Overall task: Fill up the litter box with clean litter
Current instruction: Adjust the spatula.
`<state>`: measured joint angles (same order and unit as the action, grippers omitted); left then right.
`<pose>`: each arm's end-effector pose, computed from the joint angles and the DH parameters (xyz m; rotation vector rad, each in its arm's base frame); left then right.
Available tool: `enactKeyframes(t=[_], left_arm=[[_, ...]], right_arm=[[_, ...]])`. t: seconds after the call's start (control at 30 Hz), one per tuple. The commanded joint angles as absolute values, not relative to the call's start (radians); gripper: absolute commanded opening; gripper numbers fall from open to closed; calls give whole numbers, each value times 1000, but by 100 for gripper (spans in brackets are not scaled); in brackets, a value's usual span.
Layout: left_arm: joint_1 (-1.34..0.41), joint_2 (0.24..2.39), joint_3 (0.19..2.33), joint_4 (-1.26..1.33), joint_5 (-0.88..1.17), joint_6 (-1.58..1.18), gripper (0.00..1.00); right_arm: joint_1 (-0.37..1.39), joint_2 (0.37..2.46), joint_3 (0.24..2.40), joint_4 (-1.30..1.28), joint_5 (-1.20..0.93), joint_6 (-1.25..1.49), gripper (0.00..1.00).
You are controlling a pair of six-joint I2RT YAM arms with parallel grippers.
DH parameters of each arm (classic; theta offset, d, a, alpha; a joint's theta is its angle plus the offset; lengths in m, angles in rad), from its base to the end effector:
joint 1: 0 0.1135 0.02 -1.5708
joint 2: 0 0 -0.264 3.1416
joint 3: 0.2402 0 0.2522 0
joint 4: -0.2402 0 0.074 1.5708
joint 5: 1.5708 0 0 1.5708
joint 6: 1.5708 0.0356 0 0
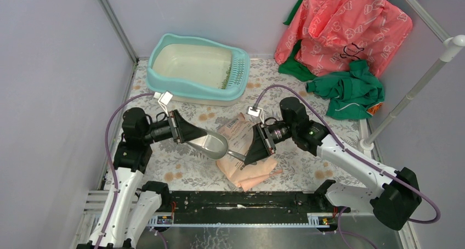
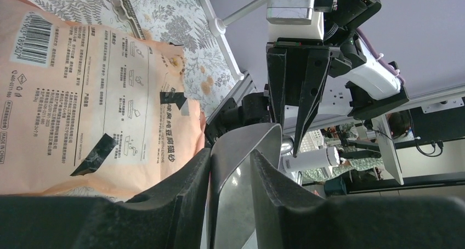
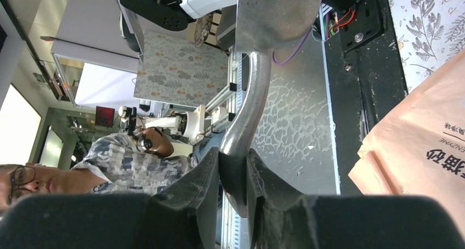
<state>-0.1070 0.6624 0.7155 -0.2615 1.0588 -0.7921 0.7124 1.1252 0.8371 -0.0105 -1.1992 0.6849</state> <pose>0.1386 -0.0461 0.3299 0.1955 1.9415 -1.5502 0.1609 0.1828 0.3141 -1.0277 1.9682 1.9790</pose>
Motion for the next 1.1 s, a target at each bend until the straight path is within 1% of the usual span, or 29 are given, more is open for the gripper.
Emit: enactKeyframes(t=[0.0, 0.07, 0.1, 0.13, 0.17, 0.27, 0.3, 0.33, 0.37, 0.4, 0.43, 0.47, 0.53, 0.67, 0.77, 0.83, 0.93, 1.0, 1.07], left_arm=[[-139, 664, 726, -259, 1083, -767, 35], [-151, 671, 736, -286, 1075, -745, 23], [-156, 673, 740, -303, 1068, -731, 11], [-159, 675, 744, -321, 1061, -720, 2], [-161, 676, 748, -335, 1052, -711, 0], [-161, 681, 755, -358, 1034, -702, 0], [-161, 682, 759, -363, 1024, -705, 0], [-161, 683, 763, -363, 1005, -710, 0], [-161, 687, 766, -356, 992, -717, 0], [-161, 691, 767, -341, 977, -731, 0], [-161, 698, 767, -321, 966, -749, 0], [-160, 705, 768, -296, 954, -765, 0], [-160, 728, 763, -238, 935, -806, 0], [-161, 807, 704, -14, 921, -934, 0], [-161, 862, 673, 137, 888, -1006, 0], [-161, 897, 661, 212, 872, -1049, 0], [-162, 933, 642, 282, 833, -1086, 0], [-168, 963, 617, 346, 813, -1120, 0], [-196, 987, 595, 390, 783, -1142, 0]], right_arm=[[701, 1139, 888, 38, -1210, 679, 5], [700, 1145, 899, 38, -1209, 682, 5], [698, 1150, 907, 38, -1211, 681, 4], [696, 1156, 916, 38, -1213, 681, 4], [695, 1160, 925, 36, -1211, 682, 4], [690, 1172, 950, 30, -1211, 684, 5], [686, 1175, 959, 27, -1207, 685, 7], [680, 1178, 968, 19, -1204, 684, 12], [673, 1178, 977, 9, -1199, 677, 19], [662, 1179, 988, -29, -1188, 665, 31], [647, 1179, 1000, -79, -1172, 646, 38], [627, 1182, 1014, -119, -1155, 628, 41], [557, 1185, 1032, -154, -1128, 623, 45], [393, 1198, 1048, -197, -1057, 635, 59], [311, 1176, 1019, -201, -982, 649, 75], [285, 1148, 960, -150, -955, 693, 78], [269, 1099, 870, -89, -944, 746, 78], [268, 1042, 800, -73, -871, 766, 80], [268, 953, 733, -43, -798, 799, 85]])
